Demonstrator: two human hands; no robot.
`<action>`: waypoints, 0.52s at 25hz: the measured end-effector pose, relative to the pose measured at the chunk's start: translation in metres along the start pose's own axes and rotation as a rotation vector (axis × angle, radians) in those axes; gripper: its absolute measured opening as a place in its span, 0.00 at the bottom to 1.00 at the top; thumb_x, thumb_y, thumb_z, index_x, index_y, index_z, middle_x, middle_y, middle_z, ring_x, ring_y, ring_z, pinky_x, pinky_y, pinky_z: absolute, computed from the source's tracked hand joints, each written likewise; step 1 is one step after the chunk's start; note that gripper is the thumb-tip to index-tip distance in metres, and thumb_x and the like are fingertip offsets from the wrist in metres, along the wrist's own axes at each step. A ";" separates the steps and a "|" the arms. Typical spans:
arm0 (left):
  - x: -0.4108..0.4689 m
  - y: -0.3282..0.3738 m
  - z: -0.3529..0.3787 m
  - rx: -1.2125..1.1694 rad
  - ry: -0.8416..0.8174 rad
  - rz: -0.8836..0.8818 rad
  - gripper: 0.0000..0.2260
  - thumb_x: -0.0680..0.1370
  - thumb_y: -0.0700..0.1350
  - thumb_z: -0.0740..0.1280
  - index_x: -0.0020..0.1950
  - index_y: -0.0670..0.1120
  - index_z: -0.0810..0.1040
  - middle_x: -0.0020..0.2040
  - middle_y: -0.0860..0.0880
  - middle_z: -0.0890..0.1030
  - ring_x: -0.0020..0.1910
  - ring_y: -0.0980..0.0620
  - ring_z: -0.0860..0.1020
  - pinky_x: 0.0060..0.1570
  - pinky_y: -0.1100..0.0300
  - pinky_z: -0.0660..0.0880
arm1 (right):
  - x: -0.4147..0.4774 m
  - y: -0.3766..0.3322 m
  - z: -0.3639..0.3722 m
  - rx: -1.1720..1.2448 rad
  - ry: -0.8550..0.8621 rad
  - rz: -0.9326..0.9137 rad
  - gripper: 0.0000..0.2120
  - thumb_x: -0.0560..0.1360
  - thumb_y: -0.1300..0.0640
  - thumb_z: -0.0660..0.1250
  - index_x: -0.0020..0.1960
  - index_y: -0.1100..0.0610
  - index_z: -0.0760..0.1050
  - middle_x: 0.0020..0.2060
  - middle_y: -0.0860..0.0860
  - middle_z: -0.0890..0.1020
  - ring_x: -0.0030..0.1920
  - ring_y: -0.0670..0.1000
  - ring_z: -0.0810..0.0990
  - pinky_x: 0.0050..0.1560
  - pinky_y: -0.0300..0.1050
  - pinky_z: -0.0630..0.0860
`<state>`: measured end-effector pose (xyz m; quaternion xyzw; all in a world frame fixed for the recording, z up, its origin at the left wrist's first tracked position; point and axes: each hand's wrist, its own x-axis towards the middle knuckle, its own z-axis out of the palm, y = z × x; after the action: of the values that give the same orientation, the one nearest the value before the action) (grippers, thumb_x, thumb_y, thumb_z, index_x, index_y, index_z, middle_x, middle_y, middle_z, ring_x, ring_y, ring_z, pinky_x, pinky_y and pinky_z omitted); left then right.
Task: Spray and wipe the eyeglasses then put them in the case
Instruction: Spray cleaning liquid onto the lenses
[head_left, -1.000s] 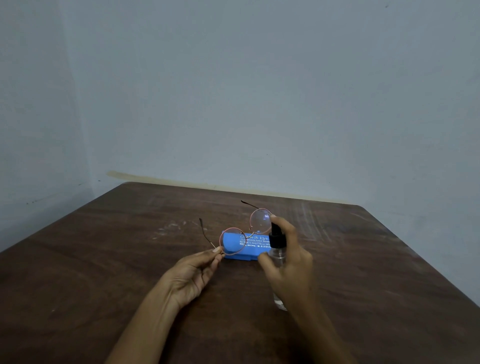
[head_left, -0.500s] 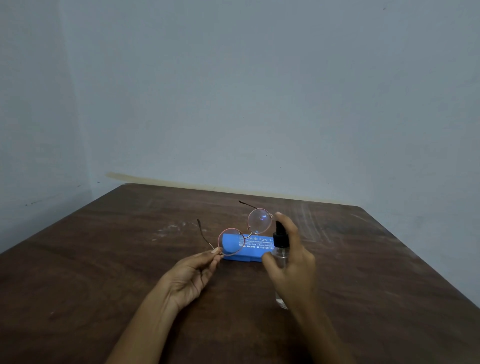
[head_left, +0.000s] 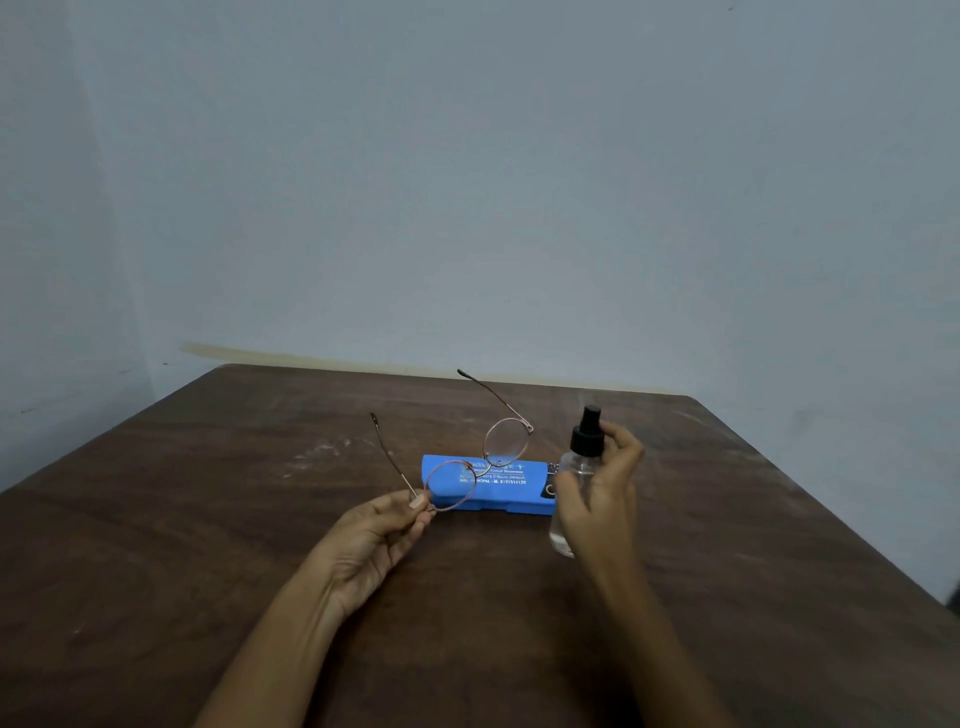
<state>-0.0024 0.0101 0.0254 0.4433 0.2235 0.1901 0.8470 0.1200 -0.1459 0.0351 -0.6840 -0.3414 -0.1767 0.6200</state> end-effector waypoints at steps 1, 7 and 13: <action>0.000 -0.001 0.000 0.014 -0.006 0.005 0.06 0.75 0.32 0.61 0.43 0.38 0.77 0.26 0.49 0.82 0.25 0.59 0.79 0.27 0.71 0.76 | 0.003 0.003 -0.003 0.009 0.030 0.005 0.21 0.68 0.62 0.60 0.56 0.50 0.57 0.43 0.48 0.75 0.40 0.44 0.76 0.37 0.26 0.68; 0.002 -0.008 0.003 0.155 -0.033 0.109 0.05 0.74 0.33 0.63 0.44 0.40 0.78 0.28 0.51 0.82 0.26 0.60 0.79 0.28 0.71 0.76 | 0.018 0.029 -0.035 -0.061 0.106 0.061 0.22 0.73 0.65 0.65 0.61 0.55 0.59 0.51 0.53 0.76 0.46 0.49 0.77 0.48 0.46 0.75; 0.003 -0.016 0.008 0.279 -0.078 0.249 0.06 0.73 0.32 0.64 0.42 0.41 0.78 0.27 0.51 0.81 0.26 0.60 0.78 0.29 0.72 0.75 | 0.021 0.043 -0.056 -0.124 0.152 0.164 0.24 0.72 0.65 0.68 0.63 0.60 0.60 0.52 0.59 0.78 0.47 0.53 0.76 0.40 0.33 0.67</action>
<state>0.0062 -0.0021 0.0158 0.5876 0.1581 0.2434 0.7553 0.1745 -0.1950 0.0269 -0.7312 -0.2249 -0.1976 0.6130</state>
